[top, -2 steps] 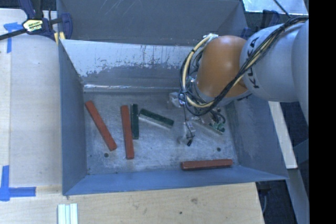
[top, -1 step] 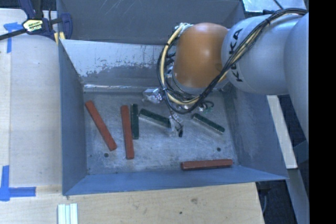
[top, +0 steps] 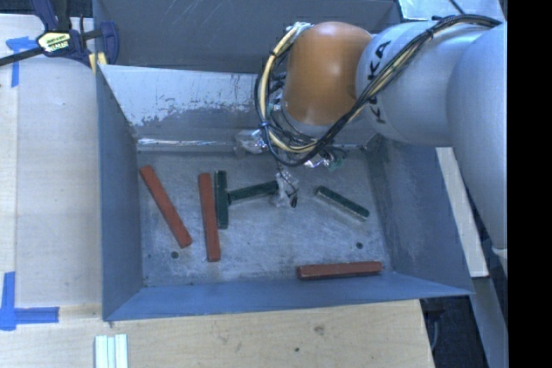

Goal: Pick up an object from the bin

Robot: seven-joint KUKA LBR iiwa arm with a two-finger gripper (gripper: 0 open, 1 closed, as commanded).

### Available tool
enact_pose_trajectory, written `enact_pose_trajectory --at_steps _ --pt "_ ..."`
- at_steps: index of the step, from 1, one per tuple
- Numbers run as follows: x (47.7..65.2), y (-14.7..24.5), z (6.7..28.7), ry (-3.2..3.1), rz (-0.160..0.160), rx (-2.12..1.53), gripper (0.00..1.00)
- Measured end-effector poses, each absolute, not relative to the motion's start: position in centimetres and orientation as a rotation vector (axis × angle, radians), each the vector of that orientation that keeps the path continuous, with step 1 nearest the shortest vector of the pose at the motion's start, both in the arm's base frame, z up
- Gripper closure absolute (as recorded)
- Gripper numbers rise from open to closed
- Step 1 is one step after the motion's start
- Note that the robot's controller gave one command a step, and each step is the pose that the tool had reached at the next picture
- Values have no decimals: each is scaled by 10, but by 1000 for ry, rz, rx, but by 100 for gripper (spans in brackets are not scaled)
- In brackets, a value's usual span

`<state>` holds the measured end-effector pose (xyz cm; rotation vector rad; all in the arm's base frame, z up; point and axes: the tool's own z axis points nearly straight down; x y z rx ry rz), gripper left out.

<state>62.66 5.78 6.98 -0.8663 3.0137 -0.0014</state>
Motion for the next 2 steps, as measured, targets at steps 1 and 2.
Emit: enact_pose_trajectory --at_steps 1,2 --pt "626 58 72 3013 0 -865 100" --pt "629 45 282 3000 -5 -887 100"
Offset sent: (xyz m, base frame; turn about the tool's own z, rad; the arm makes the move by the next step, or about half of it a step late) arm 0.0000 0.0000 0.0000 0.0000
